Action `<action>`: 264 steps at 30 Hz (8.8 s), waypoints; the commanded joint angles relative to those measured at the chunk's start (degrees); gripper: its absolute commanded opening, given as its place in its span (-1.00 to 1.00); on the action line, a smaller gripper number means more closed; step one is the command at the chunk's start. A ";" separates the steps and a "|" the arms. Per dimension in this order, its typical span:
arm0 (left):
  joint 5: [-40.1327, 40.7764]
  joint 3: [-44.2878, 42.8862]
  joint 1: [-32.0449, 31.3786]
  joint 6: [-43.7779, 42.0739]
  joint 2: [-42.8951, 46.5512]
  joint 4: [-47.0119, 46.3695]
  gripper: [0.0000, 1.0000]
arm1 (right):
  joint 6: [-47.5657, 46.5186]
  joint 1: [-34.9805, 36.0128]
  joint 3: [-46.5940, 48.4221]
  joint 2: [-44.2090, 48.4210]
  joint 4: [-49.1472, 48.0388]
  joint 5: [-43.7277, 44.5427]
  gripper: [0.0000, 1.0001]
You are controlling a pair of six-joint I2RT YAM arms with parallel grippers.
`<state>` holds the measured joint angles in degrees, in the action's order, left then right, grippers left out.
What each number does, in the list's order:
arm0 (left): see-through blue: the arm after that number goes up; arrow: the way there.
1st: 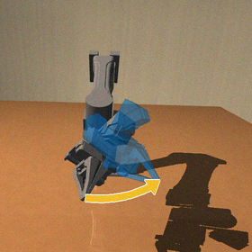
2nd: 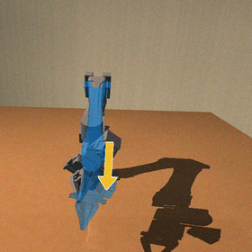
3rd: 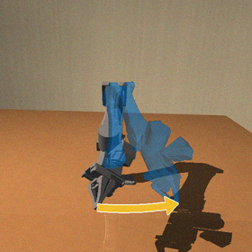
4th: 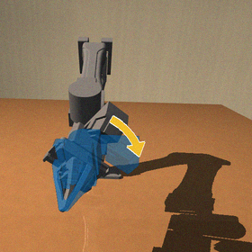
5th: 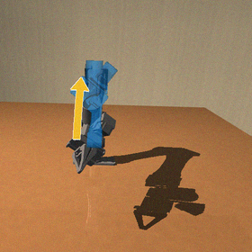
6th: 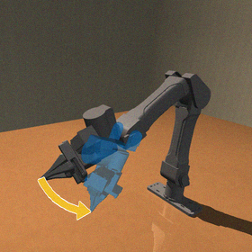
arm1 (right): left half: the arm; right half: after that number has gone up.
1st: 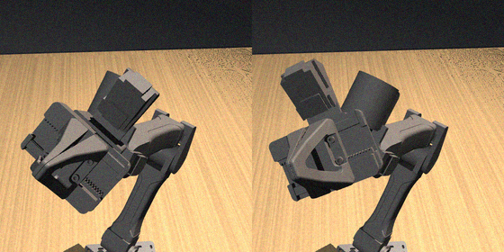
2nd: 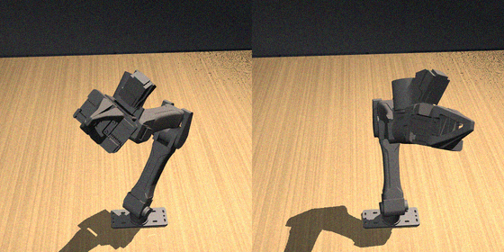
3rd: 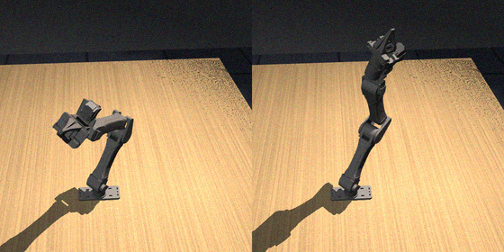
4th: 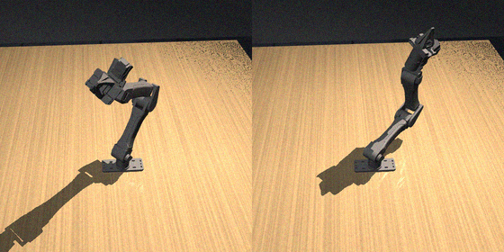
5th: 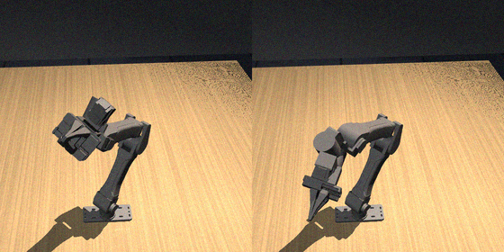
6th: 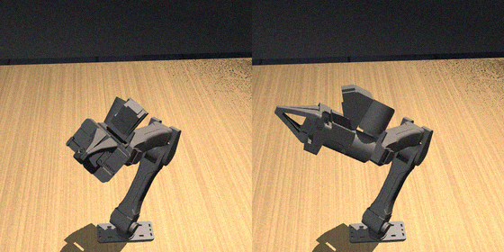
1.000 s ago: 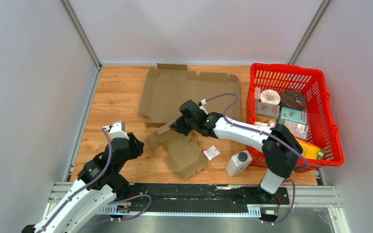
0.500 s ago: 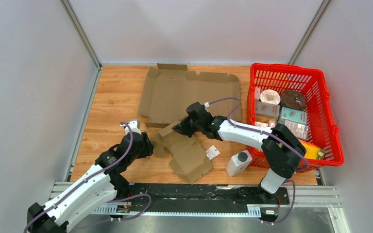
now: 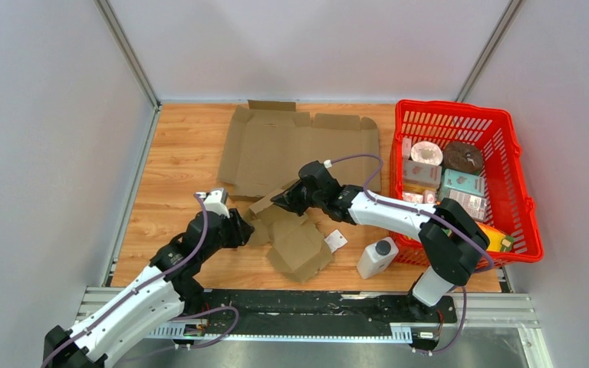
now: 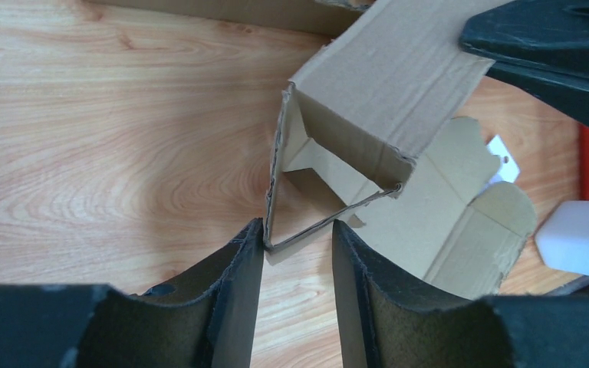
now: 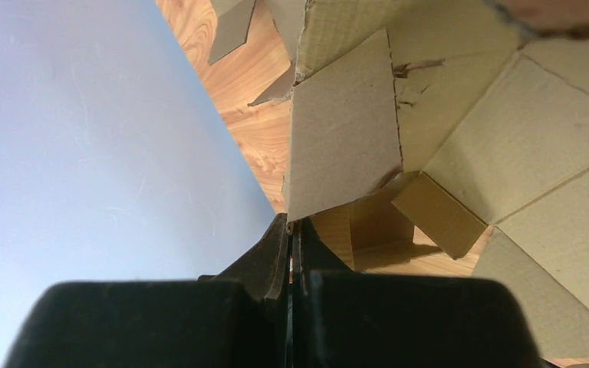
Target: Fold the paper box
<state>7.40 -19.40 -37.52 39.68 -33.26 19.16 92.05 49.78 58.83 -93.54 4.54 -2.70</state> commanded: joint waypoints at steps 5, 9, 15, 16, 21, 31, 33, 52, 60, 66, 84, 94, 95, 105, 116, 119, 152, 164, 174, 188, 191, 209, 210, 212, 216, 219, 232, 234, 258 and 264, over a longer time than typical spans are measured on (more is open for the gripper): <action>0.16 2.96 -0.28 -0.04 8.99 -0.70 0.04 | -2.22 -0.30 2.08 1.25 -4.01 0.59 -1.00; -0.28 3.23 -0.28 -0.13 8.03 -1.23 0.05 | -2.93 -0.38 0.07 0.90 -6.55 1.03 -1.00; -3.61 3.49 -0.36 -0.04 4.34 -4.56 0.04 | -4.16 -0.21 -4.86 0.72 -12.61 1.20 -1.00; -4.05 3.58 -0.36 -0.13 3.90 -5.00 0.03 | -4.77 -0.21 -6.17 0.81 -12.97 1.29 -1.00; -5.11 4.72 -0.45 -0.22 4.08 -7.03 0.01 | -6.44 -0.21 -9.87 1.69 -16.30 2.35 -1.00; -2.31 4.11 -5.01 0.92 0.56 -8.35 -0.02 | -6.00 -0.21 -13.47 2.04 -21.32 2.35 -1.00; -0.03 3.84 -6.59 1.36 1.26 -6.86 0.01 | -5.92 -0.21 -14.09 2.74 -21.76 2.26 -1.00; 7.63 -0.47 -11.26 1.09 -3.75 -5.20 -0.04 | -1.26 -0.12 -11.19 4.15 -23.34 0.15 -1.00; 13.07 0.15 -11.26 1.19 2.15 -0.80 0.04 | -2.31 -0.21 -11.01 3.36 -27.82 0.50 -1.00; 12.30 1.03 -11.26 2.59 -1.72 -3.59 -0.02 | -4.51 -0.12 -16.37 2.48 -38.89 1.29 -1.00; 14.92 2.09 -14.77 4.27 -5.94 -8.00 -0.01 | -3.37 -0.21 -22.62 -1.91 -46.64 0.85 -1.00; 26.78 -4.33 -21.71 4.44 -15.43 -8.17 -0.08 | 0.32 -0.03 -20.95 -0.59 -38.73 1.65 -1.00; 28.10 -5.46 -22.76 4.35 -17.18 -8.35 -0.11 | 1.11 -0.12 -20.69 -0.68 -38.46 1.47 -1.00; 36.28 -11.45 -25.50 8.82 -26.07 -3.26 -0.27 | 2.78 -0.03 -20.24 1.25 -34.77 1.29 -1.00; 45.85 -16.02 -27.08 14.72 -34.24 0.62 -0.08 | 3.83 0.05 -20.51 1.08 -35.82 0.51 -1.00; 48.48 -16.63 -27.08 15.95 -35.47 0.62 -0.23 | 4.36 -0.03 -21.12 1.43 -36.00 0.41 -1.00; 52.72 -18.84 -25.85 25.54 -43.22 6.16 -1.00 | -20.47 1.90 -14.71 14.07 -7.81 5.76 0.10; 49.47 -11.01 -26.11 23.95 -34.86 -1.76 -1.00 | -66.83 -0.82 0.74 20.77 19.72 0.27 0.64; 49.64 -9.08 -26.38 24.74 -33.19 -2.90 -1.00 | -60.95 -1.70 12.88 5.04 19.72 -7.49 0.11; 49.12 -6.09 -26.47 23.78 -30.29 -7.02 -1.00 | -44.78 -4.86 5.00 -0.68 1.19 -17.95 -0.16; 49.03 -4.86 -26.47 23.86 -29.15 -7.91 -1.00 | -40.92 -6.09 3.06 -1.38 -2.68 -20.05 -0.37; 48.85 -3.37 -26.55 23.42 -27.04 -9.57 -1.00 | -51.96 -5.93 -4.07 8.27 0.29 -8.49 -0.22; 48.85 -2.93 -26.47 23.51 -27.12 -9.93 -1.00 | -53.63 -5.66 -4.33 10.20 2.82 -6.55 -0.21; 48.94 -3.10 -26.55 23.78 -27.30 -9.93 -1.00 | -59.33 -2.42 -3.99 11.79 5.65 1.41 -0.21; 49.03 -3.28 -26.55 23.69 -27.39 -9.58 -1.00 | -63.22 2.77 -1.97 11.01 11.09 14.10 -0.46; 49.03 -3.28 -26.47 23.78 -27.74 -10.11 -1.00 | -64.10 5.15 0.40 6.98 12.60 19.65 -0.83; 49.29 -4.07 -26.55 23.69 -28.36 -9.40 -1.00 | -64.89 10.16 3.93 -4.11 15.95 36.19 -0.99; 49.29 -4.07 -26.55 23.86 -28.88 -9.40 -1.00 | -64.98 10.16 3.66 -4.63 14.80 35.14 -0.99; 49.20 -5.30 -26.64 23.51 -30.20 -8.62 -1.00 | -66.04 9.63 3.31 -5.42 12.87 35.05 -0.99; 49.29 -5.12 -26.64 23.60 -29.94 -8.79 -1.00 | -66.74 9.63 2.08 -3.93 6.37 27.76 -0.99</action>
<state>57.76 -23.94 -63.88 63.53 -62.89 9.54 25.63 59.55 61.25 -99.33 17.37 29.41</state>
